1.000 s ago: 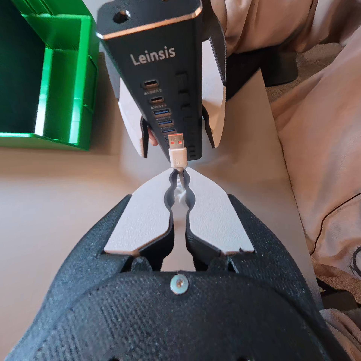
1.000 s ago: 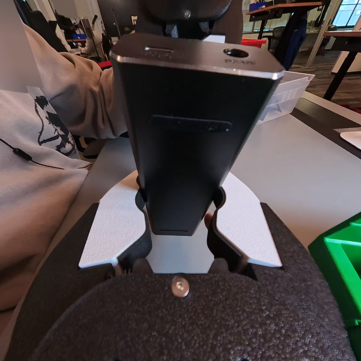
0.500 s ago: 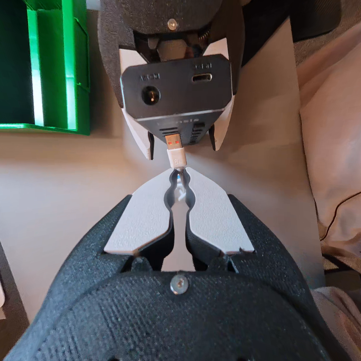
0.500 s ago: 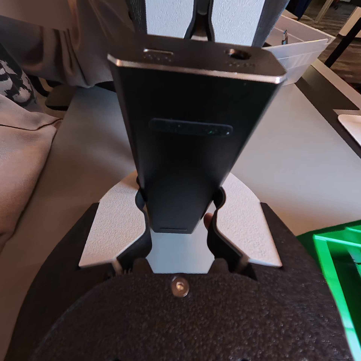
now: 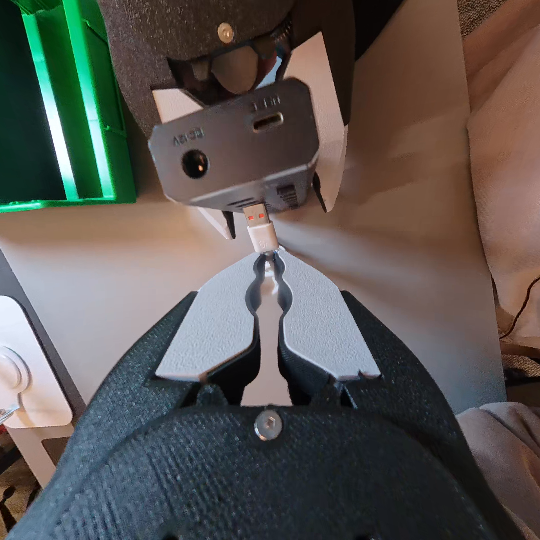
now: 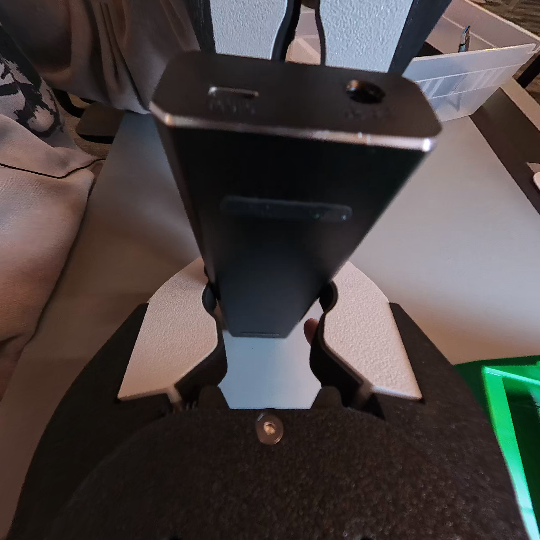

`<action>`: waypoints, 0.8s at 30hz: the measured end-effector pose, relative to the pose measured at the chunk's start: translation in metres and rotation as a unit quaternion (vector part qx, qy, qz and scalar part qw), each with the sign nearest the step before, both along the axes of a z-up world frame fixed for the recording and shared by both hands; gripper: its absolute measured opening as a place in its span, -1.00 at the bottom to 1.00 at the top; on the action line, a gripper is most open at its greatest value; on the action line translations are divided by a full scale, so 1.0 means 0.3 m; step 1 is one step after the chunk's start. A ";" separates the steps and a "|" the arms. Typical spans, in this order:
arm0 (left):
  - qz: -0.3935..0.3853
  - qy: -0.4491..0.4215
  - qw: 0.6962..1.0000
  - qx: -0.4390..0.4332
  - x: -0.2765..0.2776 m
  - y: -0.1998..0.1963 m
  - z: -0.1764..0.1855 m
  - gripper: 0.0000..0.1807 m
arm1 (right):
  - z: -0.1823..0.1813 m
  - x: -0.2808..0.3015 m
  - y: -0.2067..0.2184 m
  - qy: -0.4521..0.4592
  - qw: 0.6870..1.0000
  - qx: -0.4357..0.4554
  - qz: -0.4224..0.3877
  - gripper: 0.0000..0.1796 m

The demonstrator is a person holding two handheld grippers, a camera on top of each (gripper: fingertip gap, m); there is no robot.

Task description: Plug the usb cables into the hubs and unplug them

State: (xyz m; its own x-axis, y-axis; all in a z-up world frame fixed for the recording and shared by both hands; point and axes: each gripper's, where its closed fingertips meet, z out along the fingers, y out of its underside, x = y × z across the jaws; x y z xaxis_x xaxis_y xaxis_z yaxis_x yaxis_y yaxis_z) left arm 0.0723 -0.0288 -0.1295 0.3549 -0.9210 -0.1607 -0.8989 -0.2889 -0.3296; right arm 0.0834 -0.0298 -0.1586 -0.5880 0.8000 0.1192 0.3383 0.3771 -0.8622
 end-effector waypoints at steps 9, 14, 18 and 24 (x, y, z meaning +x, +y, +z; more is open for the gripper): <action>-0.010 0.009 1.000 -0.008 -0.001 -0.018 -0.014 -0.93 | -0.021 0.008 -0.010 -0.014 1.000 0.015 0.005 -0.22; -0.003 0.032 0.999 -0.007 -0.017 -0.006 -0.006 -0.93 | -0.016 0.002 -0.006 -0.014 1.000 0.015 0.003 -0.22; -0.001 0.086 0.996 -0.014 -0.030 0.006 -0.005 -0.93 | -0.008 -0.001 -0.001 -0.012 1.000 0.018 -0.007 -0.22; -0.009 0.145 0.989 -0.031 -0.030 0.012 -0.002 -0.93 | -0.015 0.000 0.009 -0.019 0.999 0.022 -0.024 -0.22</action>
State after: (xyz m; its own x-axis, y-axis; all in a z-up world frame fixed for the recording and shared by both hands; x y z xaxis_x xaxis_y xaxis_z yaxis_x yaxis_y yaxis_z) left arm 0.0632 -0.0253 -0.1301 0.2860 -0.9380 -0.1960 -0.9581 -0.2838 -0.0398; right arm 0.0835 -0.0270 -0.1629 -0.5540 0.8219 0.1326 0.3897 0.3967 -0.8312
